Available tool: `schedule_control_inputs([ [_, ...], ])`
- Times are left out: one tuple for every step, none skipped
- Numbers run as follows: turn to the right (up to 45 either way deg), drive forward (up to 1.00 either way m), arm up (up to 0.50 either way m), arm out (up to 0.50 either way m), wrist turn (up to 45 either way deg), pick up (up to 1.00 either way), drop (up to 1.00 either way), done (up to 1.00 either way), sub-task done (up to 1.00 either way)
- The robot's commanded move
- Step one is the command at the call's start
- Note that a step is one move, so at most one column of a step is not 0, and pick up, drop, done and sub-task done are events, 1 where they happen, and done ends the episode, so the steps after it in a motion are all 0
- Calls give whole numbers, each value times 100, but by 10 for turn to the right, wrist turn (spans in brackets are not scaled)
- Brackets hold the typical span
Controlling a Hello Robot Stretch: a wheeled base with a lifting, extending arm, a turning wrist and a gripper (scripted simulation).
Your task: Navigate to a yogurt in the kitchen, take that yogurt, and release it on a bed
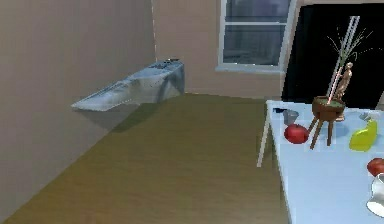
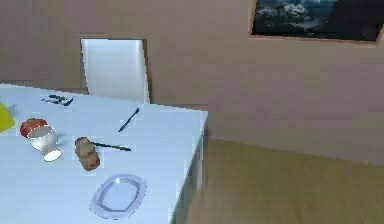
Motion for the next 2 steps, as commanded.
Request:
schedule_control_inputs([
  [30,0,0,0,0,0,0,0,0],
  [0,85,0,0,0,0,0,0,0],
])
